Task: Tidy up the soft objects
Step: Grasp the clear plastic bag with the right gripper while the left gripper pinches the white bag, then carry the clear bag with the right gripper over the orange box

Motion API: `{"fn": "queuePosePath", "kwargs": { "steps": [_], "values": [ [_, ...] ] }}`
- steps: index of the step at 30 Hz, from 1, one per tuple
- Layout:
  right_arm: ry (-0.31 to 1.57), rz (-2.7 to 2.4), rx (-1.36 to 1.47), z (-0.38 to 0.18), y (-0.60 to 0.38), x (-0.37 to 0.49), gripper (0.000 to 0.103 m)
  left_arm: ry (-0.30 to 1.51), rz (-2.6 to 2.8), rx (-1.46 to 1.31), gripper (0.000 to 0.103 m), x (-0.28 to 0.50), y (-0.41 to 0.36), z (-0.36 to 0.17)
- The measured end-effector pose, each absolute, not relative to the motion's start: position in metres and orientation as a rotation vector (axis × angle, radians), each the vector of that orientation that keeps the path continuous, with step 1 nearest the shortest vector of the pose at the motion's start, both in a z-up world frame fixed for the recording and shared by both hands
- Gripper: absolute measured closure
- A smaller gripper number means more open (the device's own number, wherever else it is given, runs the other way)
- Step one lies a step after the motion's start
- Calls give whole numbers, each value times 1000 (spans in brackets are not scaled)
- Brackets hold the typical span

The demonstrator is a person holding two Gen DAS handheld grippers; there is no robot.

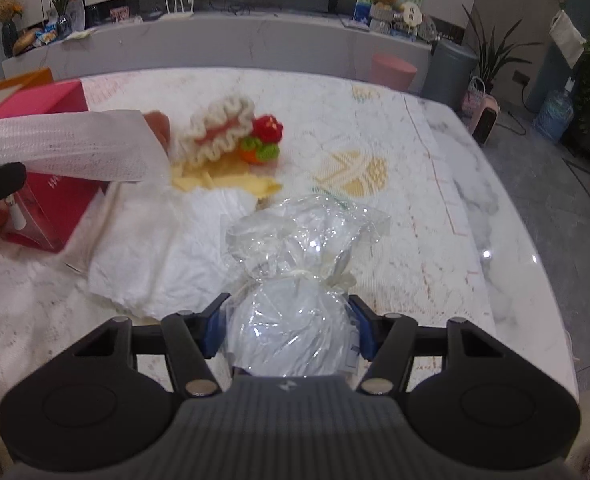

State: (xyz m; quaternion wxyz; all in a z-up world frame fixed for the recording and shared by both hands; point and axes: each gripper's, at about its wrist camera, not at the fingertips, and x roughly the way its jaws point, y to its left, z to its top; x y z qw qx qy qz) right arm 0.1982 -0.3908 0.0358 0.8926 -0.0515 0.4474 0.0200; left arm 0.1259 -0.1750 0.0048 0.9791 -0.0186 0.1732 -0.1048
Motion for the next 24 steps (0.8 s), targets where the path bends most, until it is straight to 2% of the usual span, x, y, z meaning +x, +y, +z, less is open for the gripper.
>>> {"fn": "queuePosePath", "kwargs": {
  "steps": [11, 24],
  "values": [
    [832, 78, -68, 70, -372, 182, 42, 272, -191, -103, 99, 125, -163, 67],
    [605, 255, -79, 164, -273, 150, 42, 170, -38, -98, 99, 108, -50, 119]
  ]
}}
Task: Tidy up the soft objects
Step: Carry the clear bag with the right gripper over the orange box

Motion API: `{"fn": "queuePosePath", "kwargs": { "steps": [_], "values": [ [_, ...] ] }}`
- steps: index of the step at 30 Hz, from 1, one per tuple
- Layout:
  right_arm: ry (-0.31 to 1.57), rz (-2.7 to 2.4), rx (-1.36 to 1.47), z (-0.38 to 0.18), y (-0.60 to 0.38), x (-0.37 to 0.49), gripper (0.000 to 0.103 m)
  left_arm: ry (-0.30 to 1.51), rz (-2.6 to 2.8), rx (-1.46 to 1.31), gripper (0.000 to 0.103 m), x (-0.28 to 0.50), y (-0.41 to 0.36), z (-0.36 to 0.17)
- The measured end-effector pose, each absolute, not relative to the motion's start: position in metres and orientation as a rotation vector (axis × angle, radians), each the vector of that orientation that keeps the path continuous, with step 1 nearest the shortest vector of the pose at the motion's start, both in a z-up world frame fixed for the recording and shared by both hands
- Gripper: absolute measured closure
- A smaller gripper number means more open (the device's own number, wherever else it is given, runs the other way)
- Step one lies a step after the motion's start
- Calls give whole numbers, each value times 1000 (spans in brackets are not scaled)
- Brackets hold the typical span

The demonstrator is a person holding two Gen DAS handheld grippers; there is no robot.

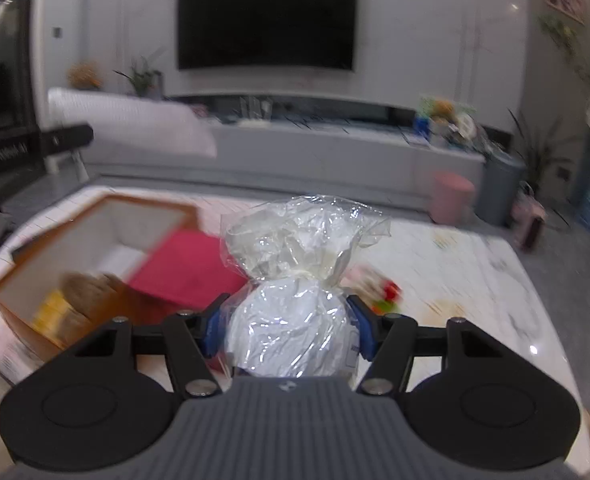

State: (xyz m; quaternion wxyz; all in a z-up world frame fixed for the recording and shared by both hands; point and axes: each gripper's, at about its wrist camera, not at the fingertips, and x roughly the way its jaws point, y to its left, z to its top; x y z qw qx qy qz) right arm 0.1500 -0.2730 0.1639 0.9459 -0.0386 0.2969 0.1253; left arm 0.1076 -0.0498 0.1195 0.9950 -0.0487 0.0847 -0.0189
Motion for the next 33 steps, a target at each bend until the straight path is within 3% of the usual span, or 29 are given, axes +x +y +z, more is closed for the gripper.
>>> {"fn": "queuePosePath", "kwargs": {
  "steps": [8, 15, 19, 33],
  "values": [
    [536, 399, -94, 183, -165, 167, 42, 270, 85, -101, 99, 107, 28, 100],
    [609, 458, -48, 157, -82, 208, 42, 443, 106, -198, 99, 135, 82, 55],
    [624, 461, -79, 140, -47, 229, 42, 456, 116, -286, 99, 138, 113, 38],
    [793, 485, -121, 81, -31, 260, 42, 622, -37, -393, 99, 155, 118, 15]
  ]
}}
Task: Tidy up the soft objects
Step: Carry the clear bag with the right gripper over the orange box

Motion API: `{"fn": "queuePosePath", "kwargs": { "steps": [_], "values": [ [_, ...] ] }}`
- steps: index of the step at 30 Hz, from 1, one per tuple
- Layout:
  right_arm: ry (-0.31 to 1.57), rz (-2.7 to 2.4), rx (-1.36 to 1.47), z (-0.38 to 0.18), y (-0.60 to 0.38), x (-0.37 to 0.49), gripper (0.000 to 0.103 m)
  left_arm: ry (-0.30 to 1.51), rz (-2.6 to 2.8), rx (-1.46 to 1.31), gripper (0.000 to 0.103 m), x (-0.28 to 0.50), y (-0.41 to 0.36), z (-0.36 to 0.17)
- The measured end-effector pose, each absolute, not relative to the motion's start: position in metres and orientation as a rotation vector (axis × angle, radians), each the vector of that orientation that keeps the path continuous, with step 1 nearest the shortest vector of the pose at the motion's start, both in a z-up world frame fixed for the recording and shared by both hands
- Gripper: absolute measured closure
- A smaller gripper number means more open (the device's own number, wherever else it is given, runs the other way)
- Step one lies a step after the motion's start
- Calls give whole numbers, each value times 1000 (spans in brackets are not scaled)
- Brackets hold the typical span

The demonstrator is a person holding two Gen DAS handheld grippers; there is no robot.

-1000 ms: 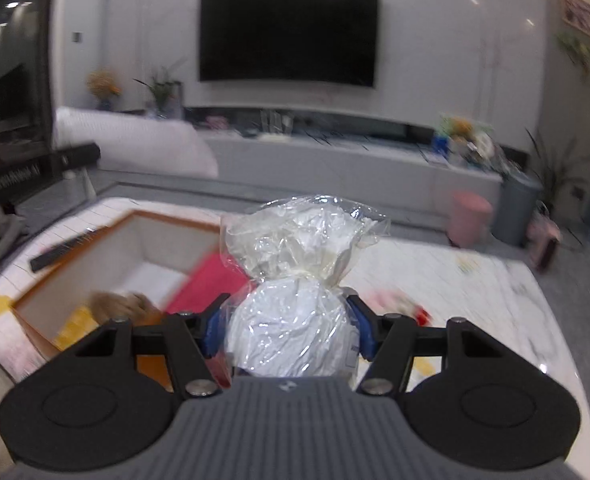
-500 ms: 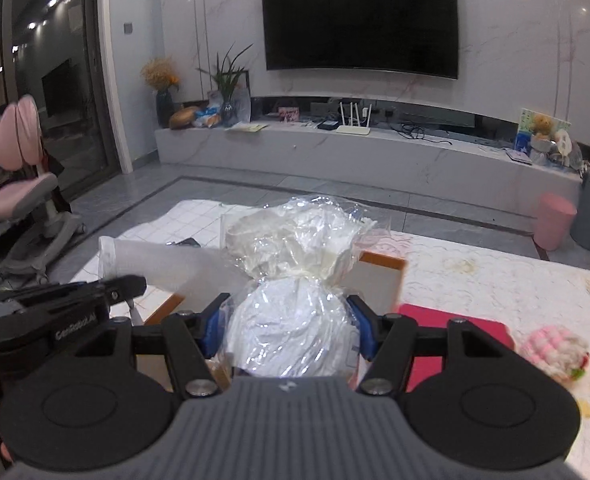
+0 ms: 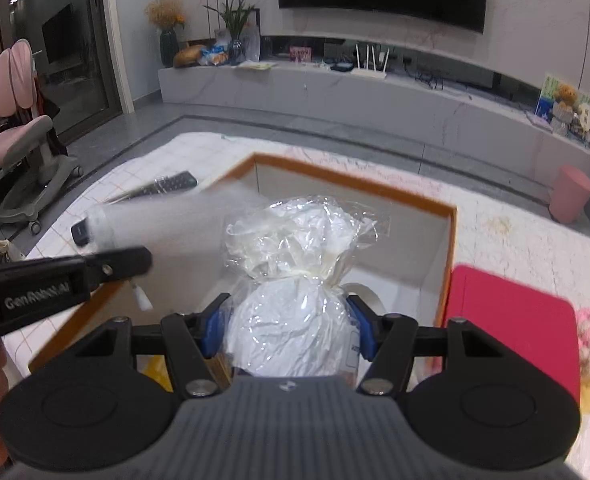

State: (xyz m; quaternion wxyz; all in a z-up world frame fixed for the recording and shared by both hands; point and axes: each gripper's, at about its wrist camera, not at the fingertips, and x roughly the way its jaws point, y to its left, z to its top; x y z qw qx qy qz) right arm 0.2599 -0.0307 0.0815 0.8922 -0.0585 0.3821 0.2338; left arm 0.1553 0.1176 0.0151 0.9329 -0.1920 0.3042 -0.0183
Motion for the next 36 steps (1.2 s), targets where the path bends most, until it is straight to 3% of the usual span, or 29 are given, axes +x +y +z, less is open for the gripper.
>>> {"fn": "queuePosePath", "kwargs": {
  "steps": [8, 18, 20, 22, 25, 31, 36],
  "values": [
    [688, 396, -87, 110, -79, 243, 42, 602, -166, -350, 99, 140, 71, 26],
    [650, 352, -76, 134, -107, 240, 42, 775, -420, -389, 99, 151, 41, 7],
    [650, 356, -68, 136, -106, 238, 42, 849, -428, -364, 90, 157, 38, 3],
    [649, 359, -72, 136, -104, 235, 42, 906, -405, -395, 46, 161, 41, -2],
    [649, 363, -72, 137, -100, 233, 42, 879, -371, -427, 21, 160, 51, 2],
    [622, 389, -67, 154, -92, 227, 42, 860, -338, -414, 17, 157, 68, 17],
    [603, 416, -87, 163, -75, 224, 42, 948, -591, -414, 17, 160, 73, 20]
  ]
}}
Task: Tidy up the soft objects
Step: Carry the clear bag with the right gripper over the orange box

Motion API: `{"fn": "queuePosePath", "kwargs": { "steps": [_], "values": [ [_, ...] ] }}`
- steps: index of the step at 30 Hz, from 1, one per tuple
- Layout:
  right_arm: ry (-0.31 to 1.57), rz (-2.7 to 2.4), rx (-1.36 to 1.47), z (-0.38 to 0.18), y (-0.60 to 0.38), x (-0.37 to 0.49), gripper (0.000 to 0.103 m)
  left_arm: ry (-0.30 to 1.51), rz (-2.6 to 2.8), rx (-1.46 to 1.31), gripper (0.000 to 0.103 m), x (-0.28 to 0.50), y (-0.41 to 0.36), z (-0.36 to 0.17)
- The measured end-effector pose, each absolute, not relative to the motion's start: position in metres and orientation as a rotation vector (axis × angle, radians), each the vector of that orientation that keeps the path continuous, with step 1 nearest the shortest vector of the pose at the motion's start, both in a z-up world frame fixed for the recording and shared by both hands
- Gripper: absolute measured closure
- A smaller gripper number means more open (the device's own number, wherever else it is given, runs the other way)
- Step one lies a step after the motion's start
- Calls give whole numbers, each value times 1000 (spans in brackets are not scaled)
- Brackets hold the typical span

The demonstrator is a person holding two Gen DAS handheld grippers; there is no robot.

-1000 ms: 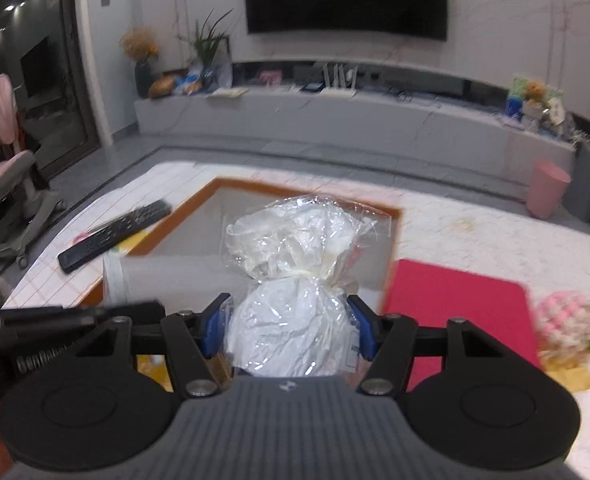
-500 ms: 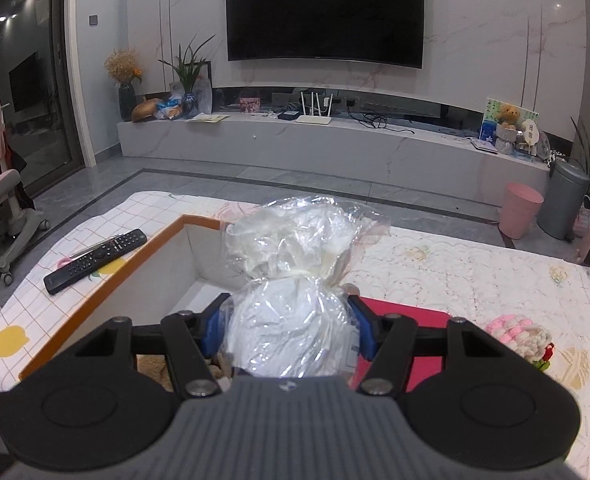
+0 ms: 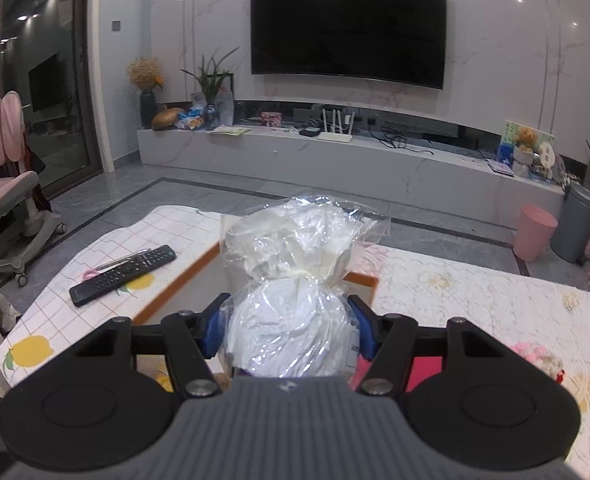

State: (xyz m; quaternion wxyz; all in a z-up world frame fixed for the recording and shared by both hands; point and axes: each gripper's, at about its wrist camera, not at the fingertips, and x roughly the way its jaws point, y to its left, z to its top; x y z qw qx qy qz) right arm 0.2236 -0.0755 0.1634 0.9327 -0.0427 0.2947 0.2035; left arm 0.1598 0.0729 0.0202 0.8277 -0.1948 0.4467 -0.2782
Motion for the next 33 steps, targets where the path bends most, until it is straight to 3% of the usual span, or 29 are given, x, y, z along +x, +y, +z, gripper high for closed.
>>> {"fn": "queuePosePath", "kwargs": {
  "steps": [9, 22, 33],
  "values": [
    [598, 493, -12, 180, -54, 225, 42, 709, -204, -166, 16, 131, 104, 64],
    [511, 627, 106, 221, 12, 236, 42, 758, -69, -235, 16, 138, 143, 56],
    [1022, 504, 321, 96, 37, 340, 42, 766, -31, -223, 16, 135, 148, 53]
  ]
}}
